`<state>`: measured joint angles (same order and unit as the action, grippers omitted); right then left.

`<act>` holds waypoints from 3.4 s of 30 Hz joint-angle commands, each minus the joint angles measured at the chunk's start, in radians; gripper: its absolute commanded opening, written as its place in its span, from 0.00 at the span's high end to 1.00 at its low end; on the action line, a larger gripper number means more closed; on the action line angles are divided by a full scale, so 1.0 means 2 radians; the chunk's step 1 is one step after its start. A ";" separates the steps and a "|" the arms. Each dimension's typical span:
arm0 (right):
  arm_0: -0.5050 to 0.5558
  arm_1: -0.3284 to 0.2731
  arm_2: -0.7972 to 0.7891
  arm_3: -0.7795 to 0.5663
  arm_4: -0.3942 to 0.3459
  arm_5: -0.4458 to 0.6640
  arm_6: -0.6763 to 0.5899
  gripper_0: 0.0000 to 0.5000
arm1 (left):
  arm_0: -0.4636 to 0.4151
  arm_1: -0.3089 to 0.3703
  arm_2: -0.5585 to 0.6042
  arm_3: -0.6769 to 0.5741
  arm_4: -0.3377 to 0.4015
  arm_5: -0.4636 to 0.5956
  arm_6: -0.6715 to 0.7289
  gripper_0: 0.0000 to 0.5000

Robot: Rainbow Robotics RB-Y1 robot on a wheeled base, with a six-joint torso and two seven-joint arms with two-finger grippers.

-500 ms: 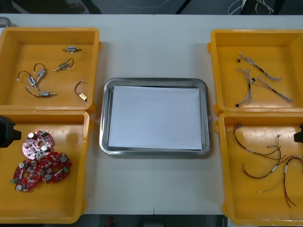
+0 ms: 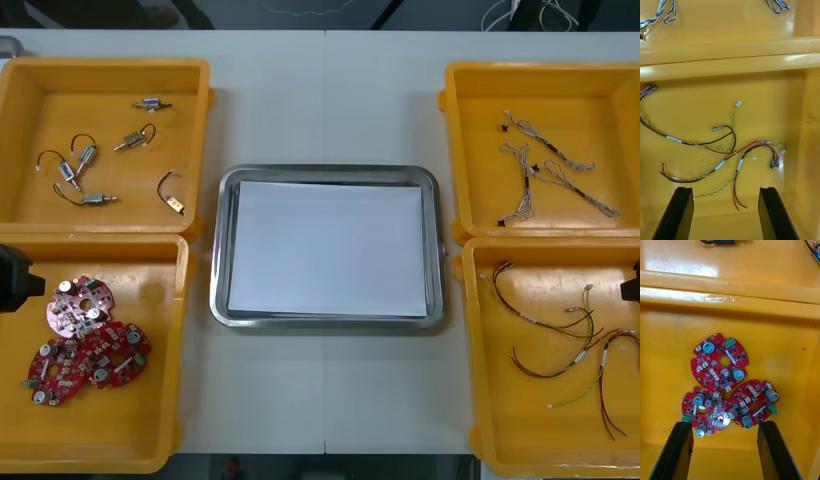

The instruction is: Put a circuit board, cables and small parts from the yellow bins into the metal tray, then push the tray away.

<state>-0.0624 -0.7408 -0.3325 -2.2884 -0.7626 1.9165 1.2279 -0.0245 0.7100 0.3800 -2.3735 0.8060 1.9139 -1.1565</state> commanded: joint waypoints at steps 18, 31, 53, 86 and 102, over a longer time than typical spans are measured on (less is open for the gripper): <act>0.004 -0.015 -0.017 -0.003 0.004 0.002 -0.016 0.00 | 0.005 0.019 0.014 -0.014 0.003 0.003 -0.051 0.00; 0.004 -0.015 -0.017 -0.003 0.004 0.002 -0.016 0.00 | 0.005 0.019 0.014 -0.014 0.003 0.003 -0.051 0.00; 0.004 -0.015 -0.017 -0.003 0.004 0.002 -0.016 0.00 | 0.005 0.019 0.014 -0.014 0.003 0.003 -0.051 0.00; 0.004 -0.015 -0.017 -0.003 0.004 0.002 -0.016 0.00 | 0.005 0.019 0.014 -0.014 0.003 0.003 -0.051 0.00; 0.021 -0.004 -0.018 0.000 0.012 0.002 -0.014 0.00 | 0.016 0.005 0.007 -0.004 0.003 0.003 -0.065 0.00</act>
<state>-0.0496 -0.7407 -0.3326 -2.2791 -0.7493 1.9165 1.2279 -0.0121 0.7112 0.3799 -2.3731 0.8065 1.9139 -1.1567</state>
